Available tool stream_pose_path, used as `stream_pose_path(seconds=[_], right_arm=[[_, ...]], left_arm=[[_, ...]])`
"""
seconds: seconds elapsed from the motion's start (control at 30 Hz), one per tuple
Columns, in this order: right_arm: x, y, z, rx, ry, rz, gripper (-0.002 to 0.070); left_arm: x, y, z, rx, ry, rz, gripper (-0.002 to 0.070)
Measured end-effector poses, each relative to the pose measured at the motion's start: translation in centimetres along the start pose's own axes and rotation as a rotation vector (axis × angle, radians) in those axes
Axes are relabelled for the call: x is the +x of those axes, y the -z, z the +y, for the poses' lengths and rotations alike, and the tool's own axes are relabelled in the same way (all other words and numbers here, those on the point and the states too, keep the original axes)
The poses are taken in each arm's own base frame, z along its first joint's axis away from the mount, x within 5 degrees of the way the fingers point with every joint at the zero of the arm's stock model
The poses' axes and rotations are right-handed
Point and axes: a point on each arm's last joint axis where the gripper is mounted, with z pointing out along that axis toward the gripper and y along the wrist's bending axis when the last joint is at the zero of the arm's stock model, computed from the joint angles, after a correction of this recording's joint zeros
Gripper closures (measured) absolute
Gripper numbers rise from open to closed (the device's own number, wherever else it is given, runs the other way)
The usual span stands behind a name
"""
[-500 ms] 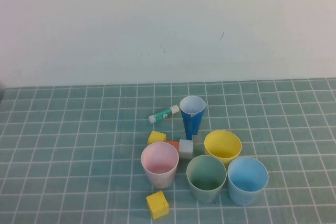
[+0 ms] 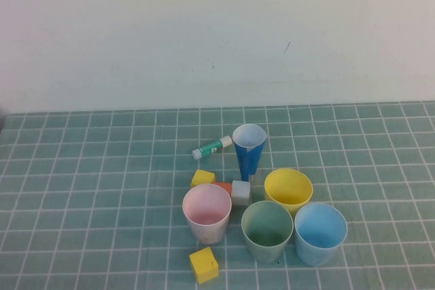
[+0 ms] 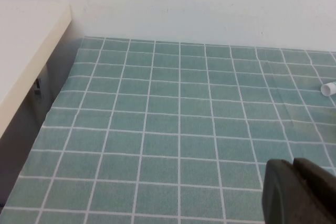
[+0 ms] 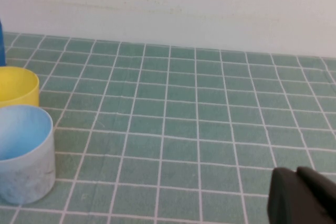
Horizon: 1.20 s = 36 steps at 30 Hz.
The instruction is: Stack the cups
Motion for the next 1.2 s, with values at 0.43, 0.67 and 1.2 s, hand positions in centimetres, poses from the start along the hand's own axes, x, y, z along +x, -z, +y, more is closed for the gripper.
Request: stream_pose_path(seconds=[0.43,0.67,1.2], right_arm=[[0.0,0.0,0.0,0.0,0.0,0.0,0.0679],[0.0,0.0,0.0,0.0,0.0,0.0,0.0679],[0.0,0.0,0.0,0.0,0.0,0.0,0.0679]], left_arm=[[-0.5,0.0,-0.6,0.078,0.338,-0.052,0.0678],[-1.8,0.2,-1.1,0.214,0.955,-0.127,0.0678],[-2.2,0.3,-1.0,0.203,0.815,-0.176,0.0678]])
